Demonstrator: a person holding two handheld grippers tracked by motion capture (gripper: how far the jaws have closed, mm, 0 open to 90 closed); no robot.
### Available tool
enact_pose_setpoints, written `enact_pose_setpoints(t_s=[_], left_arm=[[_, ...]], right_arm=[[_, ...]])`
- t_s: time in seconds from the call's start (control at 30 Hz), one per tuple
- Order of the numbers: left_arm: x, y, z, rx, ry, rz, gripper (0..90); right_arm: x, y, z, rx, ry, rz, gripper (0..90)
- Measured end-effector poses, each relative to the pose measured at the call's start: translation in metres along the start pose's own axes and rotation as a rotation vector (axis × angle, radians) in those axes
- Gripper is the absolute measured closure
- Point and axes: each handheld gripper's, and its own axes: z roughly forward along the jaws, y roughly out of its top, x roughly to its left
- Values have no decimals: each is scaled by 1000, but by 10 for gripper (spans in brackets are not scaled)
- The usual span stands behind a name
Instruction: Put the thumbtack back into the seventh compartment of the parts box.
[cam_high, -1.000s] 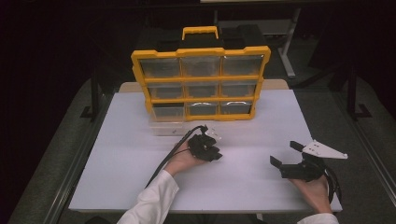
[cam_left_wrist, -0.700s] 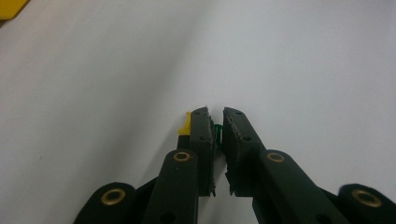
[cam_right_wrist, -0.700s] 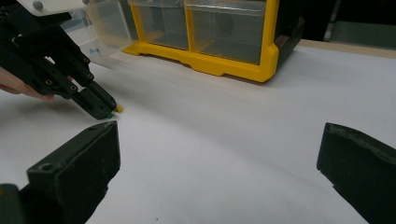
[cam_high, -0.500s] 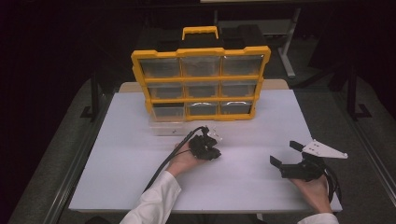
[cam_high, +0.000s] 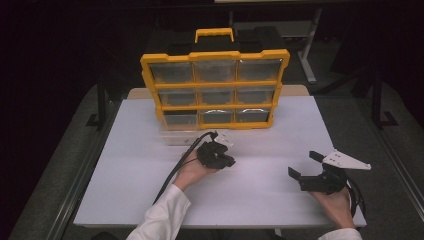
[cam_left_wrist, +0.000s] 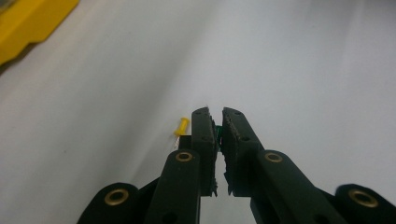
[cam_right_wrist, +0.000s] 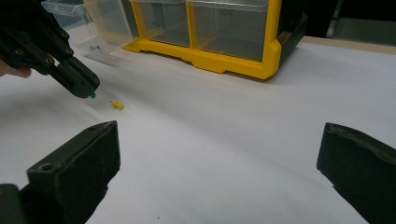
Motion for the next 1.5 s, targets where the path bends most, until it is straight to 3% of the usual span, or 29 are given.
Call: enact_pose_setpoints(t_s=[0.1,0.2,0.57,0.73,0.97,1.5], left_arm=[[1,1,-5,-15,1,-4,838],[5,0,-8,-34,-9,-37,838],[11,1,-33,-91,24,-53,838],[14,1,-44,-118,43,-79,840],[14,3,-54,-133,61,-76,840],[20,5,-99,-212,118,-96,840]], right_arm=[[0,0,0,-3,-1,0,0],[0,0,0,-2,0,1,0],[0,-1,1,6,-2,2,0],[2,0,3,9,7,-4,0],[2,1,6,10,12,-3,0],[3,1,7,5,9,0,0]])
